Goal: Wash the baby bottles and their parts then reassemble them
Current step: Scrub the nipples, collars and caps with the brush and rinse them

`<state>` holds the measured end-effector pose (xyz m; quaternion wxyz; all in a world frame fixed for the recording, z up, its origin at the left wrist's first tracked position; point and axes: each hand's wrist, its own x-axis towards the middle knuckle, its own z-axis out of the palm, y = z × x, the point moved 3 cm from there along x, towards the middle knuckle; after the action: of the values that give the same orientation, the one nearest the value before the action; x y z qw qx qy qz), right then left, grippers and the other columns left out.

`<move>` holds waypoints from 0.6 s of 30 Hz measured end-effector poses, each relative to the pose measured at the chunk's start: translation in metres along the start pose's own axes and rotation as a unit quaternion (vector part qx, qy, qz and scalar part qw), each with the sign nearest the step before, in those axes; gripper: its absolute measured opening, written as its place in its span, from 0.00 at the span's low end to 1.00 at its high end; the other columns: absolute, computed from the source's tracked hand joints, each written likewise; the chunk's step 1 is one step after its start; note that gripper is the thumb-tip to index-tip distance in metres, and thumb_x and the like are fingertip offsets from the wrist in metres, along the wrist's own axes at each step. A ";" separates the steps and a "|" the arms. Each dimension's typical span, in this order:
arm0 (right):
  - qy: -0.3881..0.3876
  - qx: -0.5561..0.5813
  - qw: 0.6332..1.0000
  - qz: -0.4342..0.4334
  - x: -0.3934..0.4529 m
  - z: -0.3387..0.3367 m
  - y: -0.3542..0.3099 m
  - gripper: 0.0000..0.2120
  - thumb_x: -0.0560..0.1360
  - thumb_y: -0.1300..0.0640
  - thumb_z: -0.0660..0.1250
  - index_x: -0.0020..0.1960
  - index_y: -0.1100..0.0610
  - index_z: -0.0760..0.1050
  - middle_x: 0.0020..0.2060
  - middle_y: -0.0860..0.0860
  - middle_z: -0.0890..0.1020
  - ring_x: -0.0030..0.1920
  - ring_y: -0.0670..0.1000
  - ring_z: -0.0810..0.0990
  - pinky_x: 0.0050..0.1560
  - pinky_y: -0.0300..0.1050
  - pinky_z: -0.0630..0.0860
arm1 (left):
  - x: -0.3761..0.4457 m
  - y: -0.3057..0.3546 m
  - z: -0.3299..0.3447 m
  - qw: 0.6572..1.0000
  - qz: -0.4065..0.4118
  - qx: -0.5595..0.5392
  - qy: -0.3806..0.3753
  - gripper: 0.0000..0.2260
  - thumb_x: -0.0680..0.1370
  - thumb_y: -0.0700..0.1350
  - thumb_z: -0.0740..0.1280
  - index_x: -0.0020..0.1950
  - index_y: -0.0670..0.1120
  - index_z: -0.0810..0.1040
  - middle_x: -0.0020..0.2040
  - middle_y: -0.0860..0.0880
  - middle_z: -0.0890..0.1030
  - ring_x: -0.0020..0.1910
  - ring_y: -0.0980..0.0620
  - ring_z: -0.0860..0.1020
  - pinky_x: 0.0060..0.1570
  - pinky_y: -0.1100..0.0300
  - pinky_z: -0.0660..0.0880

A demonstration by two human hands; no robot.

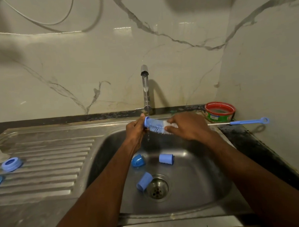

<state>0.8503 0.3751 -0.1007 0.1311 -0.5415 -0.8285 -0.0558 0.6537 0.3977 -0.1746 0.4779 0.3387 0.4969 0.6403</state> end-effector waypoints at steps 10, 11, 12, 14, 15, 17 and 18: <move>-0.051 0.028 0.997 0.043 -0.001 0.017 0.010 0.21 0.78 0.35 0.63 0.63 0.46 0.79 0.53 0.49 0.83 0.46 0.49 0.78 0.51 0.50 0.77 | 0.000 -0.004 0.000 1.000 0.020 0.024 -0.003 0.12 0.82 0.51 0.67 0.49 0.44 0.83 0.47 0.42 0.86 0.47 0.47 0.85 0.50 0.57 0.82; -0.050 0.040 0.998 0.018 0.000 0.013 0.007 0.21 0.78 0.35 0.63 0.63 0.46 0.79 0.54 0.49 0.84 0.47 0.50 0.78 0.51 0.50 0.78 | 0.002 -0.003 -0.002 0.999 0.027 0.028 -0.003 0.13 0.82 0.52 0.66 0.50 0.44 0.83 0.48 0.42 0.85 0.49 0.46 0.85 0.52 0.56 0.81; -0.027 0.043 0.999 0.011 0.001 0.008 0.005 0.21 0.78 0.35 0.63 0.63 0.46 0.79 0.54 0.50 0.84 0.49 0.51 0.79 0.51 0.50 0.78 | 0.002 -0.002 -0.002 0.999 0.028 0.028 -0.006 0.13 0.82 0.52 0.65 0.50 0.44 0.83 0.49 0.42 0.85 0.50 0.46 0.84 0.52 0.56 0.81; 0.050 0.044 0.996 0.060 0.001 0.002 0.006 0.20 0.80 0.36 0.61 0.62 0.46 0.80 0.52 0.50 0.84 0.51 0.54 0.81 0.48 0.48 0.76 | 0.002 -0.004 0.000 1.000 -0.005 0.002 -0.011 0.13 0.83 0.52 0.65 0.51 0.43 0.83 0.49 0.41 0.86 0.50 0.45 0.85 0.54 0.54 0.81; 0.078 0.037 0.991 0.098 0.000 0.001 0.006 0.20 0.80 0.36 0.61 0.61 0.46 0.80 0.51 0.50 0.84 0.51 0.55 0.82 0.47 0.48 0.75 | 0.001 -0.005 0.001 0.999 -0.020 -0.023 -0.019 0.13 0.83 0.51 0.65 0.51 0.42 0.83 0.48 0.40 0.86 0.50 0.45 0.85 0.55 0.54 0.82; 0.093 0.017 0.986 0.137 -0.006 0.008 0.006 0.20 0.79 0.36 0.61 0.60 0.47 0.81 0.49 0.50 0.84 0.49 0.55 0.82 0.47 0.49 0.77 | -0.001 -0.005 0.006 0.998 -0.012 -0.040 -0.040 0.13 0.83 0.49 0.65 0.51 0.41 0.83 0.48 0.40 0.86 0.51 0.45 0.86 0.55 0.55 0.82; 0.085 0.007 0.988 0.130 -0.008 0.012 0.005 0.20 0.79 0.36 0.61 0.60 0.48 0.81 0.48 0.50 0.84 0.48 0.54 0.82 0.47 0.50 0.78 | -0.002 -0.004 0.007 0.999 0.004 -0.027 -0.046 0.13 0.83 0.49 0.65 0.51 0.41 0.83 0.48 0.41 0.86 0.50 0.45 0.86 0.54 0.56 0.82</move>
<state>0.8556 0.3729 -0.1144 0.2108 -0.6373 -0.7370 -0.0786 0.6622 0.3981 -0.1766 0.5063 0.3565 0.4554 0.6396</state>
